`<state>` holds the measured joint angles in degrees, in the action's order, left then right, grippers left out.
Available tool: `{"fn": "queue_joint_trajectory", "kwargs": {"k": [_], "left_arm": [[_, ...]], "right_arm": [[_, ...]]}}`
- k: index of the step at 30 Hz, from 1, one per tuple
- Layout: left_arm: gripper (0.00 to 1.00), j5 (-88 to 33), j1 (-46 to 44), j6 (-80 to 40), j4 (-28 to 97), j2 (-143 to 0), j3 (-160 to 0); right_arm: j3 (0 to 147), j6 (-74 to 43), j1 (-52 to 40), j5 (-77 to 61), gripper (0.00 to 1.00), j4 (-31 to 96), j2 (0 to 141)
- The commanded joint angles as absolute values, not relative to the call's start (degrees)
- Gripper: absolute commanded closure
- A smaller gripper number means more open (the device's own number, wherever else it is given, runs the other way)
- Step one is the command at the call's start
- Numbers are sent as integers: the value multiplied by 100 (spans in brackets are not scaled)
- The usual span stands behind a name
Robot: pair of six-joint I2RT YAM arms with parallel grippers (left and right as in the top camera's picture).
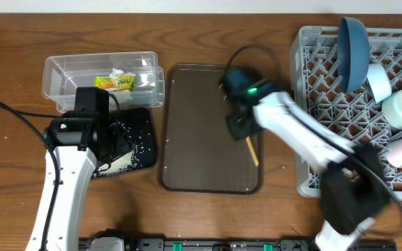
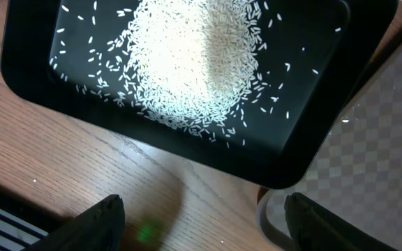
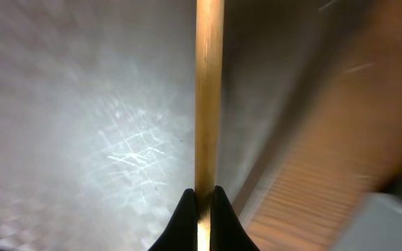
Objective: Sort waste into correct bins and load items into the dishwasher rack
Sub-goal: 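Place the second chopstick into the rack with the right gripper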
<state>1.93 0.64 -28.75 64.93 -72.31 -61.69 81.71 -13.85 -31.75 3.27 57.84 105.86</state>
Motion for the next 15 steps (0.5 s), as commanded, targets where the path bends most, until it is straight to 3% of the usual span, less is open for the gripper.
{"fn": "queue_joint_trajectory", "kwargs": {"k": [1, 15], "left_arm": [[24, 303, 95, -2969, 6510, -7223, -6211], [24, 303, 95, -2969, 6508, -7223, -6211]], "right_arm": [[8370, -913, -2783, 414, 99, 5813, 9703], [8307, -652, -823, 622, 99, 6302, 9292]]}}
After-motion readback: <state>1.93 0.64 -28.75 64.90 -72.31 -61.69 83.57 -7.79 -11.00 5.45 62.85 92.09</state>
